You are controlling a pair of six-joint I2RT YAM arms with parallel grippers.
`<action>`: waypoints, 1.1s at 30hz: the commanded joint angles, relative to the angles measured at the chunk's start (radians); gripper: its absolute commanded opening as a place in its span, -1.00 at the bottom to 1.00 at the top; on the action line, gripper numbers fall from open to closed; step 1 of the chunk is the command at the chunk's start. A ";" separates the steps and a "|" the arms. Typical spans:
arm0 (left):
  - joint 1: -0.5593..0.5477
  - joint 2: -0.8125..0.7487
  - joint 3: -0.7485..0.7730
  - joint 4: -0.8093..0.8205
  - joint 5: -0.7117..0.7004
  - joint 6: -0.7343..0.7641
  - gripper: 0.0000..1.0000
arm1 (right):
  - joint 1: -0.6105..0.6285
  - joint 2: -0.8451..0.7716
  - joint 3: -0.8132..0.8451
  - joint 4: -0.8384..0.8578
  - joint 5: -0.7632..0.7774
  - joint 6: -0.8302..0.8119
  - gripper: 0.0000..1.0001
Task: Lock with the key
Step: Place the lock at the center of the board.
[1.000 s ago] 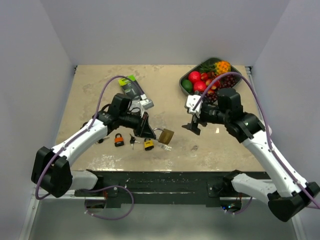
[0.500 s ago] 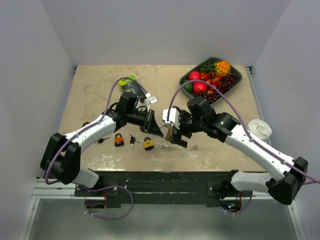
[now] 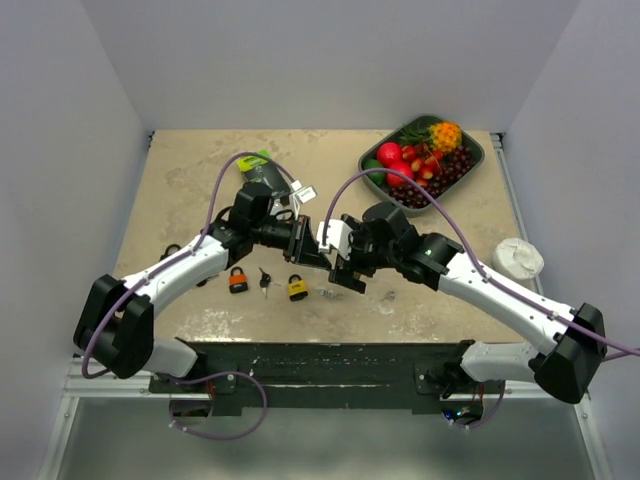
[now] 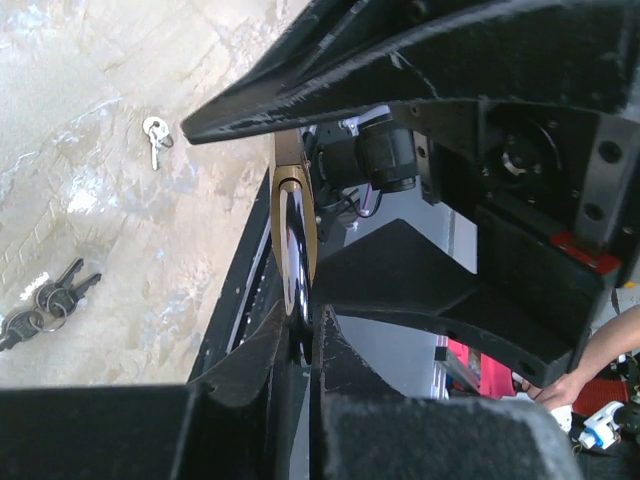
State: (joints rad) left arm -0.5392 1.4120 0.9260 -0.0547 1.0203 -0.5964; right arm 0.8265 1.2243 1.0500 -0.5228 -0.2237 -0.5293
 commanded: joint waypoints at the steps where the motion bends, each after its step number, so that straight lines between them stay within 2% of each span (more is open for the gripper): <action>1: -0.004 -0.070 -0.006 0.128 0.070 -0.071 -1.00 | 0.005 0.004 0.001 0.075 0.040 0.046 0.81; 4: -0.005 -0.077 -0.013 0.134 0.070 -0.071 -1.00 | 0.005 0.004 0.001 0.089 0.067 0.061 0.50; 6: -0.004 -0.081 -0.016 0.135 0.069 -0.072 -1.00 | 0.005 0.004 0.001 0.093 0.092 0.068 0.17; 8: -0.005 -0.081 -0.021 0.136 0.066 -0.075 -1.00 | 0.006 0.003 0.002 0.084 0.098 0.066 0.00; 9: -0.004 -0.081 -0.019 0.139 0.063 -0.078 -1.00 | 0.005 0.003 0.004 0.078 0.106 0.068 -0.15; 10: -0.004 -0.081 -0.024 0.141 0.057 -0.077 -1.00 | 0.005 0.003 0.005 0.073 0.109 0.074 -0.40; 11: -0.005 -0.082 -0.026 0.142 0.052 -0.077 -1.00 | 0.005 0.000 0.005 0.070 0.113 0.083 -0.51; 12: -0.004 -0.084 -0.027 0.142 0.046 -0.072 -0.93 | 0.005 -0.002 0.010 0.067 0.121 0.091 -0.64; 13: -0.004 -0.084 -0.029 0.142 0.034 -0.069 -0.78 | 0.005 -0.002 0.013 0.063 0.127 0.100 -0.91; 14: -0.002 -0.087 -0.027 0.144 0.029 -0.063 -0.59 | 0.003 -0.003 0.015 0.061 0.130 0.135 -1.00; 15: 0.002 -0.096 -0.029 0.142 0.020 -0.053 -0.22 | 0.005 -0.003 0.022 0.063 0.141 0.155 -1.00; 17: 0.022 -0.107 -0.030 0.136 -0.015 -0.043 0.11 | 0.003 0.000 0.034 0.047 0.181 0.213 -1.00; 18: 0.034 -0.128 -0.032 0.130 -0.032 -0.033 0.56 | 0.000 -0.002 0.045 0.037 0.185 0.236 -1.00; 20: 0.092 -0.151 -0.033 0.124 -0.084 -0.028 0.78 | -0.015 -0.005 0.056 0.011 0.184 0.325 -1.00; 21: 0.119 -0.174 -0.035 0.125 -0.097 -0.032 0.98 | -0.021 -0.009 0.059 0.001 0.185 0.362 -1.00; 25: 0.260 -0.222 -0.024 0.095 -0.164 -0.022 0.98 | -0.056 -0.006 0.054 -0.037 0.216 0.587 -1.00; 29: 0.303 -0.255 -0.013 0.061 -0.183 0.010 0.98 | -0.064 0.015 0.039 -0.071 0.259 0.904 -1.00; 33: 0.318 -0.284 -0.030 0.056 -0.198 0.014 0.98 | -0.067 0.003 -0.004 -0.040 0.276 1.049 -1.00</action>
State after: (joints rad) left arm -0.2348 1.1687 0.8864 0.0074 0.8490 -0.6144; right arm 0.7624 1.2488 1.0435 -0.6292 0.0128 0.2501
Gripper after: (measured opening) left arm 0.988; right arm 0.681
